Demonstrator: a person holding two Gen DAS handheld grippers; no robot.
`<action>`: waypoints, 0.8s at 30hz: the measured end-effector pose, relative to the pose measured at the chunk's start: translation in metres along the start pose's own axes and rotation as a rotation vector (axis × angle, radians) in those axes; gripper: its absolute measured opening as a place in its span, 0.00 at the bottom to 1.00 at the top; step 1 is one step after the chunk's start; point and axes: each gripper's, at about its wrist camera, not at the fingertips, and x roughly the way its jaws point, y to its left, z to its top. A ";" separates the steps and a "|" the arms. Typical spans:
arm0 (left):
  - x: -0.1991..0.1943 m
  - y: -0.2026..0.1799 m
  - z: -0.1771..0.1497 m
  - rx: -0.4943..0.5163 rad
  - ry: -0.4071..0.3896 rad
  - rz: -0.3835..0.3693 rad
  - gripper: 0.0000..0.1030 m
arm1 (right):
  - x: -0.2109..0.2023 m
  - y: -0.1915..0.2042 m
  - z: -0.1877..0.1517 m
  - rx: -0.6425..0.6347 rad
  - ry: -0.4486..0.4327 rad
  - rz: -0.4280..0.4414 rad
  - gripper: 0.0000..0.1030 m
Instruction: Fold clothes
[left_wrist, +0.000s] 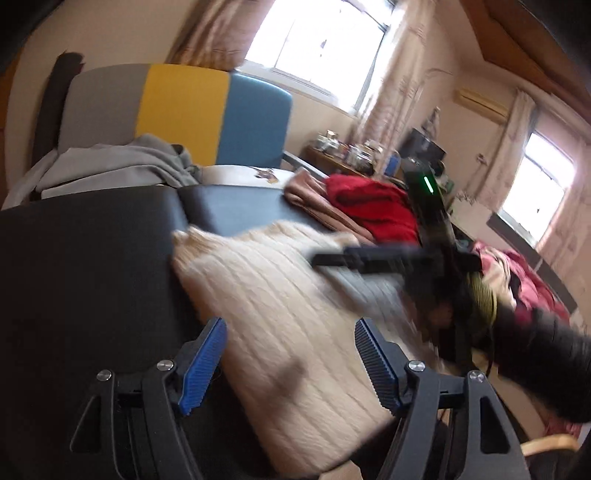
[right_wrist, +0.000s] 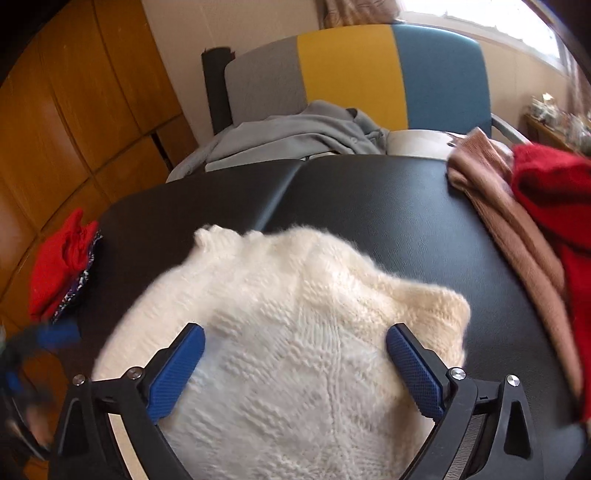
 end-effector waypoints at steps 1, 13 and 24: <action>0.003 -0.006 -0.005 0.010 0.008 0.000 0.71 | -0.005 0.009 0.008 -0.028 -0.007 0.028 0.97; 0.051 -0.022 -0.049 -0.002 0.088 0.105 0.71 | 0.042 0.021 -0.014 -0.231 -0.023 0.169 1.00; 0.020 -0.018 -0.032 -0.088 0.046 0.095 0.71 | 0.040 0.020 -0.004 -0.202 -0.005 0.158 1.00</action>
